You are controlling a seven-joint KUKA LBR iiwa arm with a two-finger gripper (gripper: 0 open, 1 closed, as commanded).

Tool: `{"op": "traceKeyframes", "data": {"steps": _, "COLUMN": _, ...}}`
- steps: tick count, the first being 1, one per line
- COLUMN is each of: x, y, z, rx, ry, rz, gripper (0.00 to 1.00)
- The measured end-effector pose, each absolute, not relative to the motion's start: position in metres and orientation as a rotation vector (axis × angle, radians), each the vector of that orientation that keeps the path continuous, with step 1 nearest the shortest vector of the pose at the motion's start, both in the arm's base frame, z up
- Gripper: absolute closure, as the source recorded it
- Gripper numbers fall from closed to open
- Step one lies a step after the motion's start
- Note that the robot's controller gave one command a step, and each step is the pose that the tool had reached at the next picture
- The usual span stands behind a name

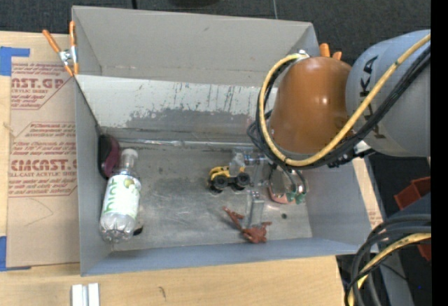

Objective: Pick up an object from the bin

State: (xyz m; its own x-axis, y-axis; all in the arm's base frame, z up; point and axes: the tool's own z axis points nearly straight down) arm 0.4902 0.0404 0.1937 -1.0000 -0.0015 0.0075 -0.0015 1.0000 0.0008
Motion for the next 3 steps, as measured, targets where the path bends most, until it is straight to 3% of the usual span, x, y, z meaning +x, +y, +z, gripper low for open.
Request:
{"op": "traceKeyframes", "data": {"steps": 1, "x": 0.492, "y": 0.04, "z": 0.198, "rx": 0.001, "ry": -3.142, "rz": -0.002, "gripper": 0.0}}
{"op": "traceKeyframes", "data": {"steps": 3, "x": 0.539, "y": -0.004, "z": 0.13, "rx": -0.039, "ry": -3.14, "rz": 0.001, "gripper": 0.0}}
